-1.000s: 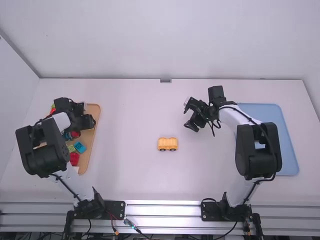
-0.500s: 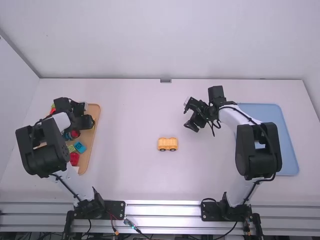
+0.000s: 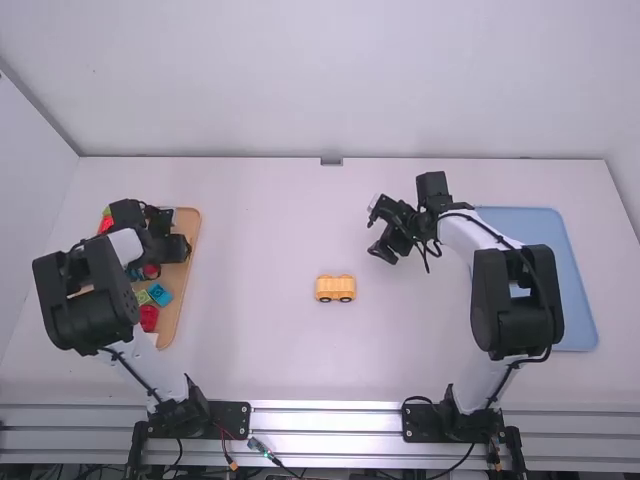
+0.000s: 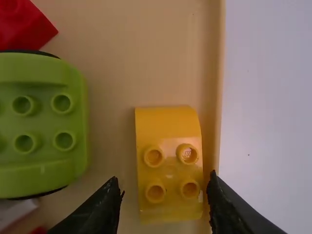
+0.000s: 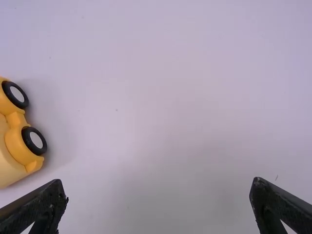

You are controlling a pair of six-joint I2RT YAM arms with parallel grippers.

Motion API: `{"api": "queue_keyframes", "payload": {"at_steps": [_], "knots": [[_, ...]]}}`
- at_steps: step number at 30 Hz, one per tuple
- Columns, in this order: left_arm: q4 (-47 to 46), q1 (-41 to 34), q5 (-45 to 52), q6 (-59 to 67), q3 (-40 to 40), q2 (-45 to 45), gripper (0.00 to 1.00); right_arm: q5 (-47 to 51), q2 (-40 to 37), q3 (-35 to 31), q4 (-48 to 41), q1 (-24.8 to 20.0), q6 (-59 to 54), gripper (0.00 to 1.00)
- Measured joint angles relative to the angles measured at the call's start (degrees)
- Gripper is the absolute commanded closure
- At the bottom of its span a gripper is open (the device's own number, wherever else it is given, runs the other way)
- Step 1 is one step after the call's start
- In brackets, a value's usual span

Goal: Assemble lego blocks to make yellow taxi

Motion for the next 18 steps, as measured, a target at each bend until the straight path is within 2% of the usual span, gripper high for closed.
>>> {"api": "queue_keyframes", "payload": {"at_steps": [6,11,14,16,18], "knots": [[3.65,0.00,-0.17,0.61,-1.70,0.00,0.55,0.02,0.00,0.00,-0.04,0.00,0.26,0.01],[6.73,0.02,-0.44,0.66,-3.91,-0.02,0.59,0.02,0.00,0.00,-0.09,0.00,0.22,0.01],[6.75,0.00,-0.46,0.63,-3.91,-0.02,0.64,0.00,0.00,0.00,-0.04,0.00,0.20,0.01],[6.82,0.00,-0.42,0.44,-3.91,-0.02,0.72,0.00,0.00,0.00,-0.09,0.00,0.02,0.01],[6.95,0.00,-0.44,0.39,-3.91,-0.02,0.75,0.02,0.00,0.00,-0.09,0.00,0.26,0.01]]}}
